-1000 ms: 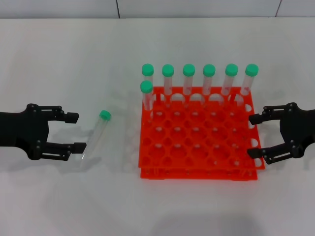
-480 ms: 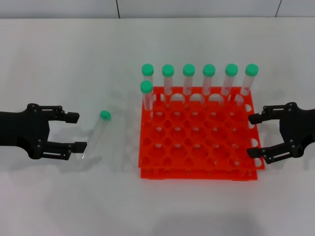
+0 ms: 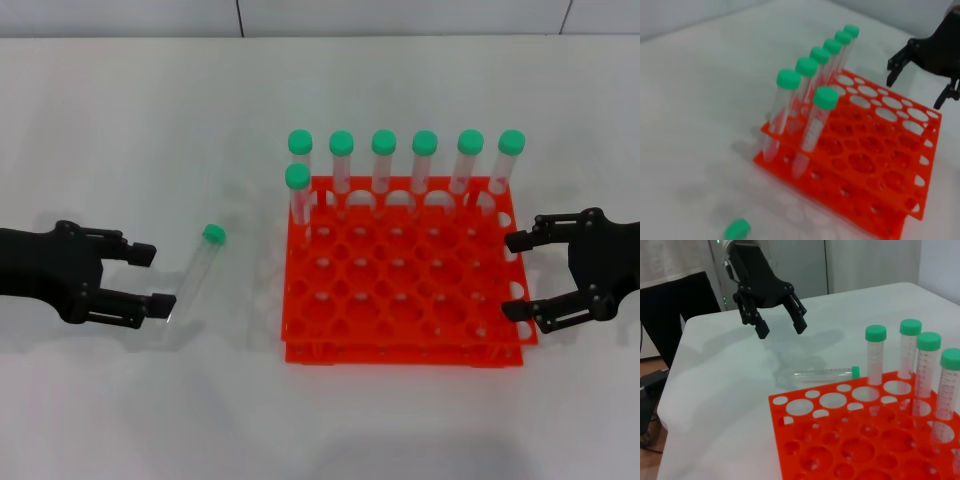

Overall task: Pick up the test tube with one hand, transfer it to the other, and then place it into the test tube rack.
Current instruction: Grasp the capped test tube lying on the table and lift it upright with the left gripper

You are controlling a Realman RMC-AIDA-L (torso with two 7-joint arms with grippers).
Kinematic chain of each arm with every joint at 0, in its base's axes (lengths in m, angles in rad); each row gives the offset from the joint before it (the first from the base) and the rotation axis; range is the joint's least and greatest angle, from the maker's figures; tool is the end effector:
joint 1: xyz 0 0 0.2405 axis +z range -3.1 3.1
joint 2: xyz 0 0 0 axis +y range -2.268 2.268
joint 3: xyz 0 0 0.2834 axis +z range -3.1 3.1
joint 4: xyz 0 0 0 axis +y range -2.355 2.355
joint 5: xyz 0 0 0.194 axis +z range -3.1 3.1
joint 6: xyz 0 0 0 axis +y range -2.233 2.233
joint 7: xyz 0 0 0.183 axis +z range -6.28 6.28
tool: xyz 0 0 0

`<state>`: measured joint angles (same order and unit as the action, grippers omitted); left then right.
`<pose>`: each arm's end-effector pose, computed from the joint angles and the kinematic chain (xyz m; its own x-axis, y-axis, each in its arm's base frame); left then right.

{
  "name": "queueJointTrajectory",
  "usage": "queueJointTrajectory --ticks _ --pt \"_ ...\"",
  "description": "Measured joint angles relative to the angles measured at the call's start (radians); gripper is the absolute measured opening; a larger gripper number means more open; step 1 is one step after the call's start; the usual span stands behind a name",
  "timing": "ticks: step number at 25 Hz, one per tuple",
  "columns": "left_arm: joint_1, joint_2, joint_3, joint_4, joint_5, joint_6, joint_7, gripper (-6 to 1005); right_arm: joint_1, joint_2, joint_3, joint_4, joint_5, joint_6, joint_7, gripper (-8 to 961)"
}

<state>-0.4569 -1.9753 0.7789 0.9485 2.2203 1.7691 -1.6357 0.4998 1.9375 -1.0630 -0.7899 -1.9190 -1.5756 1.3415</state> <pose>-0.2984 0.3109 0.0083 0.8718 0.4576 0.1747 0.4781 -0.8725 -0.1003 0.2678 0.3343 -0.0238 0.9607 -0.1400 -0.2397 -0.1731 -0.9772 -0.1231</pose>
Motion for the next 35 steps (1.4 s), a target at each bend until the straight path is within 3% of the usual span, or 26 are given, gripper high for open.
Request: queueJointTrajectory --ticks 5,12,24,30,35 --pt "-0.008 -0.017 0.020 0.088 0.051 0.029 -0.163 775 0.000 0.002 0.000 0.000 -0.008 0.000 -0.002 857" --pt "-0.052 0.000 0.022 0.149 0.097 0.102 -0.342 773 -0.008 0.012 0.000 -0.022 -0.024 0.010 -0.005 857" --pt "-0.123 -0.006 0.029 0.172 0.345 0.058 -0.597 769 0.006 0.024 -0.002 -0.026 -0.025 0.011 -0.013 857" --pt "-0.132 -0.017 0.153 0.173 0.378 -0.007 -0.689 768 0.007 0.025 -0.002 -0.028 -0.025 0.011 -0.013 857" --pt "-0.145 -0.035 0.198 0.171 0.378 -0.026 -0.719 766 0.007 0.025 -0.002 -0.028 -0.025 0.011 -0.013 857"
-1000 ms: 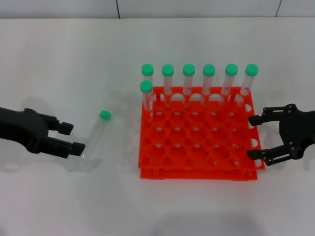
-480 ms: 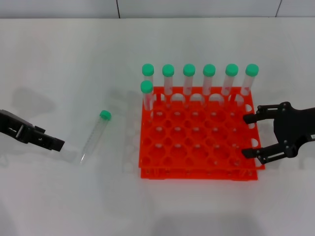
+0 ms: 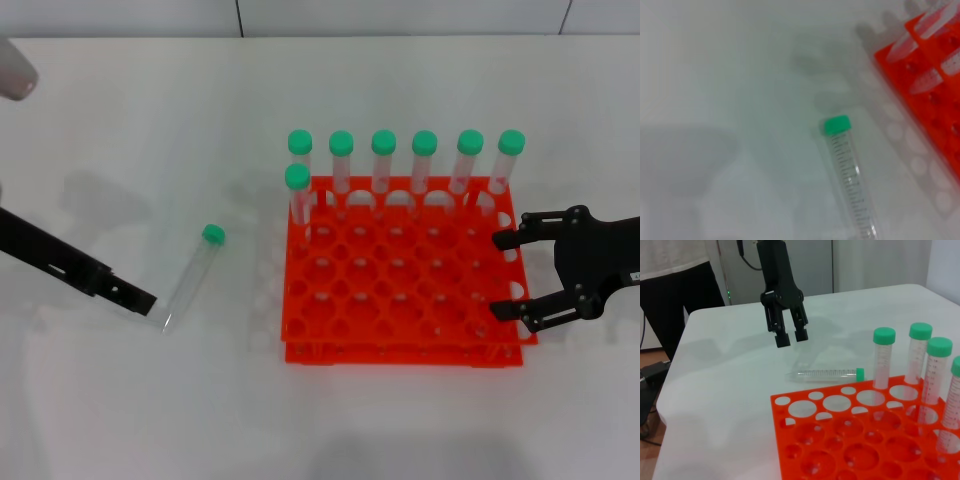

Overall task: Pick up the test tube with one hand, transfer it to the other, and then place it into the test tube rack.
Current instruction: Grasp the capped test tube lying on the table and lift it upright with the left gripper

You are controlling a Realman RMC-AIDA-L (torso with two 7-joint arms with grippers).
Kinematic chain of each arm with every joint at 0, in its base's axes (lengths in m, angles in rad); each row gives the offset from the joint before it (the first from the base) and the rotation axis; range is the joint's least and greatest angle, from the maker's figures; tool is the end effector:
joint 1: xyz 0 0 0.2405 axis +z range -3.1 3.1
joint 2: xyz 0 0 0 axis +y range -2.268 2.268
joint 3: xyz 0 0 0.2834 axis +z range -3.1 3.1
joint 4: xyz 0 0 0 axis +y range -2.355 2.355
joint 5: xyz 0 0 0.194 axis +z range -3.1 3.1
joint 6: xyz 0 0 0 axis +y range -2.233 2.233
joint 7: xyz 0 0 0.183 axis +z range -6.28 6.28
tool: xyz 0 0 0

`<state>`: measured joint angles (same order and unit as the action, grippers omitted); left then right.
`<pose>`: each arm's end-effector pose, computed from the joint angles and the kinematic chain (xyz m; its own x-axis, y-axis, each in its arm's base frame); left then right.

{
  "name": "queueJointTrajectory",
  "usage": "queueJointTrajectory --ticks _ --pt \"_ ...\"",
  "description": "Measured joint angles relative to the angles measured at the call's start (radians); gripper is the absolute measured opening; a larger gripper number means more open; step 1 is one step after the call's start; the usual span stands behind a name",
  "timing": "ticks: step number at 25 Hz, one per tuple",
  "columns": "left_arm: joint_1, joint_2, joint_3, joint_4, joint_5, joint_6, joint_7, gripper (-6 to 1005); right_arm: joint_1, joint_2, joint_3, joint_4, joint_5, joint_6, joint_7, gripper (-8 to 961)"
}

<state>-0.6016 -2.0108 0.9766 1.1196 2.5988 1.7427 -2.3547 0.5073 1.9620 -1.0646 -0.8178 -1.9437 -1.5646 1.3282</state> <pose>-0.2898 0.3417 0.0006 0.5580 0.8152 -0.1549 0.7554 -0.5763 -0.3118 0.2608 0.3364 -0.0314 0.9690 -0.1012 -0.2253 -0.1328 -0.9825 -0.1302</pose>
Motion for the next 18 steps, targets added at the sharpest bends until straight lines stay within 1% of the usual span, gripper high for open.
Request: queueJointTrajectory --ticks 3,7,11,16,18 --pt "-0.010 -0.010 0.006 -0.009 0.002 -0.010 -0.015 765 0.000 0.000 -0.001 0.000 0.000 0.000 0.000 857" --pt "-0.014 -0.016 0.035 -0.012 0.004 -0.022 -0.046 764 -0.002 0.000 -0.001 0.000 0.000 0.000 0.000 857" --pt "-0.015 -0.018 0.100 -0.016 0.005 -0.045 -0.096 763 -0.005 0.000 -0.003 0.000 -0.001 0.000 -0.006 857" --pt "-0.015 -0.027 0.179 -0.020 0.017 -0.088 -0.165 762 -0.009 0.000 -0.005 0.000 -0.001 0.000 -0.015 856" --pt "-0.017 -0.035 0.196 -0.023 0.037 -0.106 -0.189 761 -0.009 0.000 -0.005 0.000 -0.001 0.000 -0.015 856"
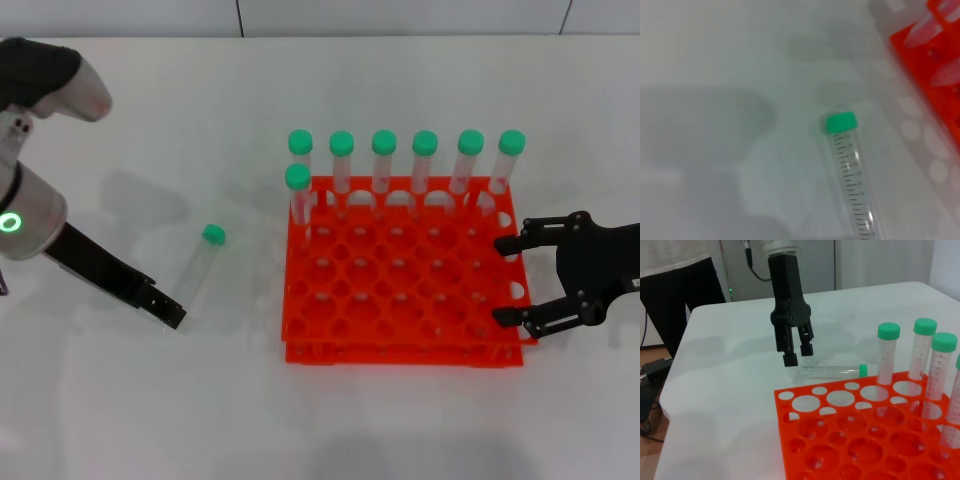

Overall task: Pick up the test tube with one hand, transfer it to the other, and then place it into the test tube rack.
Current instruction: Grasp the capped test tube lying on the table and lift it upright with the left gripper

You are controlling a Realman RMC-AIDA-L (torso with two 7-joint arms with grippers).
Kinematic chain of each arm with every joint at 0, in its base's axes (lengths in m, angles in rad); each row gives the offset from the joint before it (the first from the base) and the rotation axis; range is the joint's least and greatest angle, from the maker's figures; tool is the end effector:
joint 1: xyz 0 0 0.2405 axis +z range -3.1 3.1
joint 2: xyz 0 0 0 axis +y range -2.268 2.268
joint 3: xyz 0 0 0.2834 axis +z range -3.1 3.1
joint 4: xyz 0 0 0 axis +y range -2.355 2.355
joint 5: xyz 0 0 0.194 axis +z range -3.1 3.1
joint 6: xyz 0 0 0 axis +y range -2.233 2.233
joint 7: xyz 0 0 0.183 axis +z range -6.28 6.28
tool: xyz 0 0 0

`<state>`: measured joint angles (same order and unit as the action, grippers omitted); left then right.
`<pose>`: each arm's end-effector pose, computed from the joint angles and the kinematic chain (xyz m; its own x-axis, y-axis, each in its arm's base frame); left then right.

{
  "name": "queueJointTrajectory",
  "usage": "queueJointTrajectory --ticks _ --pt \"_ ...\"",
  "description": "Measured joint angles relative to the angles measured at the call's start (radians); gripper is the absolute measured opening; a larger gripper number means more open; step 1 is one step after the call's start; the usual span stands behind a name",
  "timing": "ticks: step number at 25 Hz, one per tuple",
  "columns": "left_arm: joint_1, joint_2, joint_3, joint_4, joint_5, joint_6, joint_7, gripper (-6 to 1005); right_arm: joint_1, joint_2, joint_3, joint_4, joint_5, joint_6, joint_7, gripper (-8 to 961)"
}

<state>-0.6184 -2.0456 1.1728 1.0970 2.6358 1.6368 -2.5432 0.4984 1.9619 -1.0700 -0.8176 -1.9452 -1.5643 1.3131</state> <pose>-0.2836 0.3445 -0.0338 0.4938 0.8419 -0.2177 0.7473 -0.5389 -0.3889 0.2641 0.3333 -0.0323 0.9711 -0.0943 -0.2191 -0.1247 -0.9837 -0.1295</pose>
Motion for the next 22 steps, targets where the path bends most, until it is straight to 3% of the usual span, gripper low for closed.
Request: queueJointTrajectory --ticks 6,18,22 --pt "-0.013 -0.027 0.017 -0.001 0.041 -0.014 -0.022 759 -0.001 -0.002 -0.002 0.000 0.000 0.001 -0.001 856" --pt "-0.040 -0.029 0.070 0.000 0.045 -0.046 -0.092 756 0.005 -0.003 -0.002 0.000 -0.025 0.023 -0.008 856" --pt "-0.044 -0.030 0.115 -0.001 0.045 -0.047 -0.117 650 0.006 -0.003 -0.002 0.000 -0.026 0.023 -0.011 856"
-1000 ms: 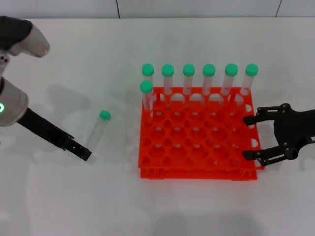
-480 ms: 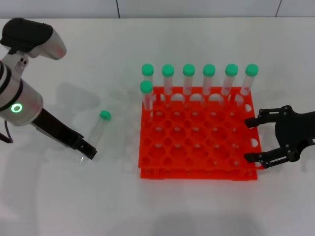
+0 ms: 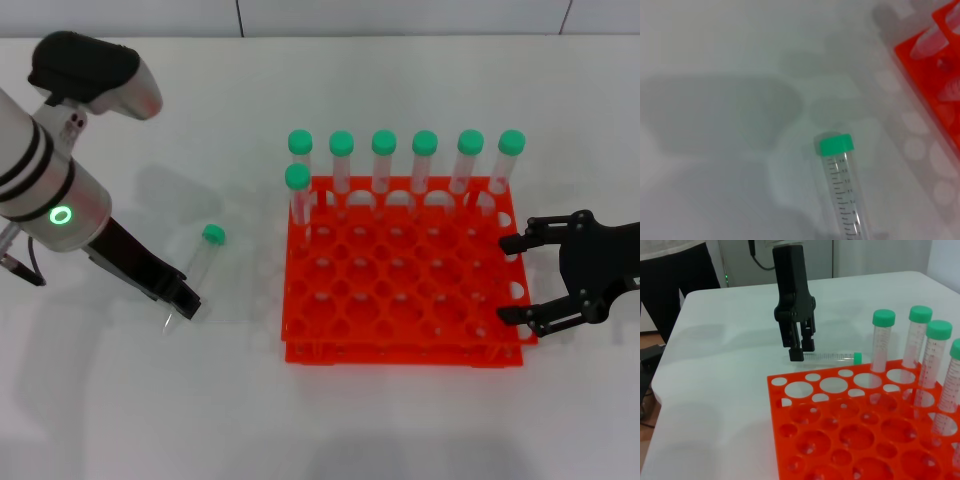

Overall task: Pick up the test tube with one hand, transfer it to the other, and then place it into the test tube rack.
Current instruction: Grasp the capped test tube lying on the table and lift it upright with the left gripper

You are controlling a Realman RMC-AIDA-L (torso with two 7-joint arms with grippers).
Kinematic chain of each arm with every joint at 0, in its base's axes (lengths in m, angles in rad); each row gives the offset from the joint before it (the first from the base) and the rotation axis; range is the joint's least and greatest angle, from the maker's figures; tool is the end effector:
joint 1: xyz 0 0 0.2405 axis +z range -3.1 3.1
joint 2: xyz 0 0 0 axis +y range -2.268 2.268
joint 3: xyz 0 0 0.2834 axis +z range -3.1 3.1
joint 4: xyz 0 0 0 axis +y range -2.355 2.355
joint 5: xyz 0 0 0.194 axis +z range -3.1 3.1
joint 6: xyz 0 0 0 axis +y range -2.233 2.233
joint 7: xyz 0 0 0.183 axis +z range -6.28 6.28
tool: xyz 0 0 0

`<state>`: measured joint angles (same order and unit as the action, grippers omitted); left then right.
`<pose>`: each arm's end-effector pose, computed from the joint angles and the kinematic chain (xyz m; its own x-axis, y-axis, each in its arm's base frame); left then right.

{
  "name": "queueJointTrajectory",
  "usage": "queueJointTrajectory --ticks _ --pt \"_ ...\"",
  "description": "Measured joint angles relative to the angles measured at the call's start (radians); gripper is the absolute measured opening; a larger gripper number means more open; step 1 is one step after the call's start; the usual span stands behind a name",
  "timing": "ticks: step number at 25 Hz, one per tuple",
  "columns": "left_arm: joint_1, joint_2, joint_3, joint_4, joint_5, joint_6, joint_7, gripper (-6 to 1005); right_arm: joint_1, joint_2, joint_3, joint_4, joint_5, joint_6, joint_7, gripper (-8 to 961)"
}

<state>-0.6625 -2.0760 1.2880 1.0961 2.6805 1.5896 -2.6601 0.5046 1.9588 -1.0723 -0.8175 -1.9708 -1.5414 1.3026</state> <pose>-0.2666 0.3520 -0.0547 0.4889 0.8343 -0.2547 0.7074 -0.5500 -0.4439 0.2686 0.3374 -0.0322 0.9795 -0.0817 -0.1841 -0.1095 -0.9831 -0.1467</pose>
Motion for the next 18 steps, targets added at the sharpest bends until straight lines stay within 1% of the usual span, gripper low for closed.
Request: queueJointTrajectory --ticks 2,7,14,18 --pt "-0.001 -0.001 0.014 0.000 0.000 0.000 -0.009 597 0.000 -0.001 0.000 0.000 0.000 0.000 0.000 856" --pt "-0.003 -0.001 0.021 -0.001 -0.001 -0.001 -0.022 514 0.000 -0.002 0.000 0.001 0.000 0.001 0.000 856" --pt "-0.007 -0.001 0.037 -0.024 0.001 -0.020 -0.044 515 0.001 0.001 0.000 0.001 -0.001 0.002 -0.002 856" --pt "-0.019 -0.001 0.079 -0.043 0.016 -0.036 -0.075 515 0.001 0.003 -0.001 0.001 -0.001 0.002 -0.002 856"
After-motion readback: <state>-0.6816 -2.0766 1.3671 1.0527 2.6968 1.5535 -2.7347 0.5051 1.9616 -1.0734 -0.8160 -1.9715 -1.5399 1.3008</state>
